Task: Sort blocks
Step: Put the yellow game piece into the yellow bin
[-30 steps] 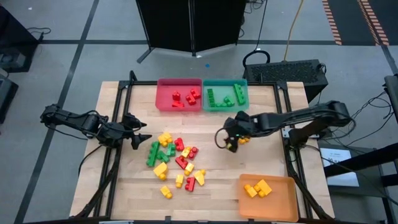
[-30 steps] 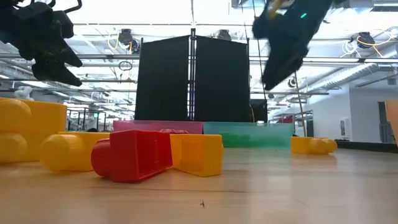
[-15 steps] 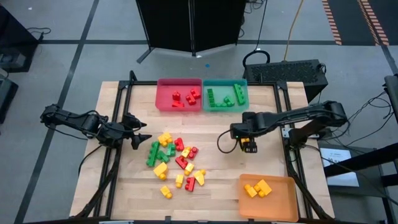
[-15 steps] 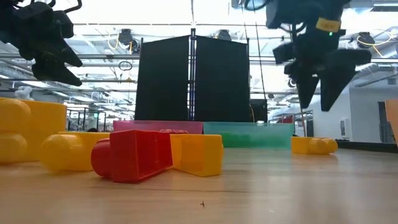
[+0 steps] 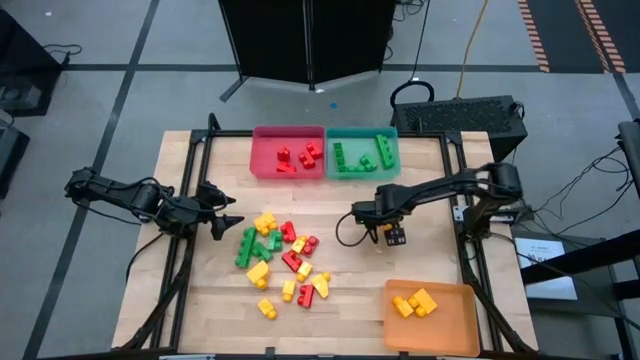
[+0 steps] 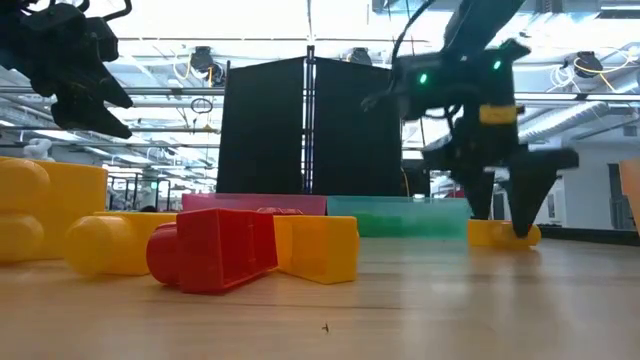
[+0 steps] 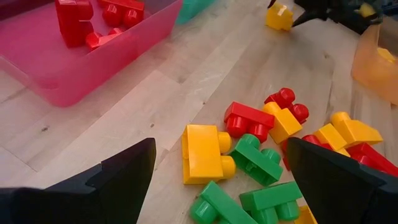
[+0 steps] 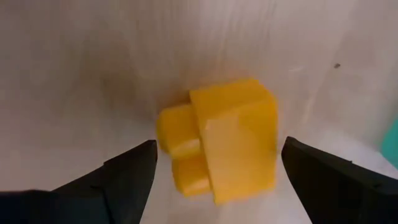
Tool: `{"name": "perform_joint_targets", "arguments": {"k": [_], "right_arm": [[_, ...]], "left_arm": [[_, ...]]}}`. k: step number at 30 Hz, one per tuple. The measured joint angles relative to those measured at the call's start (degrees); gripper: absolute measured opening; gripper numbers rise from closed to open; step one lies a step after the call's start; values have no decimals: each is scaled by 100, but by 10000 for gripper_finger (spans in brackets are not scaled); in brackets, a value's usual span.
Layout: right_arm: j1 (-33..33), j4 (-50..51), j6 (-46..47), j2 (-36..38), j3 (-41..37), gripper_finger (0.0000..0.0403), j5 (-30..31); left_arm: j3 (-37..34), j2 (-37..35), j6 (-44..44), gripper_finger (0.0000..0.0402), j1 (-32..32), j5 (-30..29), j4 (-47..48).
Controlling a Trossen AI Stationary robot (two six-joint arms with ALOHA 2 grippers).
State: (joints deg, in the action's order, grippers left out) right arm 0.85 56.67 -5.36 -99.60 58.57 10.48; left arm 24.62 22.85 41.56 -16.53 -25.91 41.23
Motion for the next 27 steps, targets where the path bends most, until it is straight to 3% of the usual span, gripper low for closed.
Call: {"name": "perform_joint_targets", "arguments": {"k": [5,10,13,19,27], "right_arm": [[65,-174,179,-478,29,326,-77],[71,-168,456,-604,37,249,-239],[67,-108,641,-540,25,249,-254],[63,-37,1234,-57,-24,249,-373],[-242,-2,2583,1424,-9,249,-348]], "left_arm": [[2,0,0,361,0,0,2],[0,1,0,361,1,2,0],[0,0,1,361,1,3,0],[2,2,0,361,2,7,0],[0,0,0,361,2,33,2]]}}
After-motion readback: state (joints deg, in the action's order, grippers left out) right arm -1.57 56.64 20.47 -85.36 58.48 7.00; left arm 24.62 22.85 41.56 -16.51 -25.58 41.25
